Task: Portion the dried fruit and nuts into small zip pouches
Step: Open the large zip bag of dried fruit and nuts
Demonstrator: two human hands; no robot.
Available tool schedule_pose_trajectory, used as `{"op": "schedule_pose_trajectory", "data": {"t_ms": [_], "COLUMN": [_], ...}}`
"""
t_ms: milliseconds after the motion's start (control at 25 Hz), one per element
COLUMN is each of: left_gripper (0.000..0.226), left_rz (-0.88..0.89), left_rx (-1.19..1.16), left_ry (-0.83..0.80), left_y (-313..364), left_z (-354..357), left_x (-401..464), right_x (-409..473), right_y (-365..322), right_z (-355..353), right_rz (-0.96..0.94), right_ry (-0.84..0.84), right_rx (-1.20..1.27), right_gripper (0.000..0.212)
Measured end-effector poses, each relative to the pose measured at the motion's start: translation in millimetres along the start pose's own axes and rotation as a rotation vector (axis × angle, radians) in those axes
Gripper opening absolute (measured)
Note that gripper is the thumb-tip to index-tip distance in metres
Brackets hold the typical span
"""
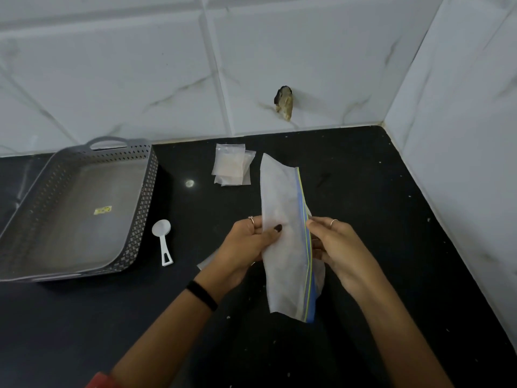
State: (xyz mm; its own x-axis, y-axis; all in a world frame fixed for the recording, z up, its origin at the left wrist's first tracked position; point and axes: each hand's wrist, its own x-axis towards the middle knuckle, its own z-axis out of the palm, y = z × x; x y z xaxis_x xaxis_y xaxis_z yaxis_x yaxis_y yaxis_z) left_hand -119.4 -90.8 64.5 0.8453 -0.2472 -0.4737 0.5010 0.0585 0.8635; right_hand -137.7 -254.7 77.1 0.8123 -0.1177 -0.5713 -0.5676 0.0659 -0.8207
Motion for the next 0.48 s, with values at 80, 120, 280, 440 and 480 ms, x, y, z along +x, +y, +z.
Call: {"op": "schedule_pose_trajectory", "data": {"t_ms": [80,120,280,440,480], "left_gripper": [0.021,0.023,0.045,0.033,0.031], "left_rz": [0.008,0.015,0.119,0.441,0.440], "left_rx": [-0.069,-0.079,0.259,0.602,0.592], "left_ry": [-0.024,-0.032,0.154,0.370,0.324], "left_y": [-4.0,-2.7,14.3,41.2,47.9], "left_z": [3.9,7.0,27.5,41.2,43.0], "left_x": [4.1,4.7,3.4,-5.0,-7.0], "right_x": [-2.4,-4.2,-8.4,-17.0,-19.0], "right_y": [-5.7,-8.8,-24.7,-40.5,-42.5], "right_z": [-3.5,-6.7,-17.5,-9.7,-6.6], "right_rz": [0.013,0.011,-0.014,-0.167,-0.205], "right_ry": [-0.032,-0.049,-0.075,-0.114,-0.120], "right_rx": [0.182,0.260,0.398,0.406,0.391], "right_gripper": [0.017,0.017,0.015,0.009,0.010]}}
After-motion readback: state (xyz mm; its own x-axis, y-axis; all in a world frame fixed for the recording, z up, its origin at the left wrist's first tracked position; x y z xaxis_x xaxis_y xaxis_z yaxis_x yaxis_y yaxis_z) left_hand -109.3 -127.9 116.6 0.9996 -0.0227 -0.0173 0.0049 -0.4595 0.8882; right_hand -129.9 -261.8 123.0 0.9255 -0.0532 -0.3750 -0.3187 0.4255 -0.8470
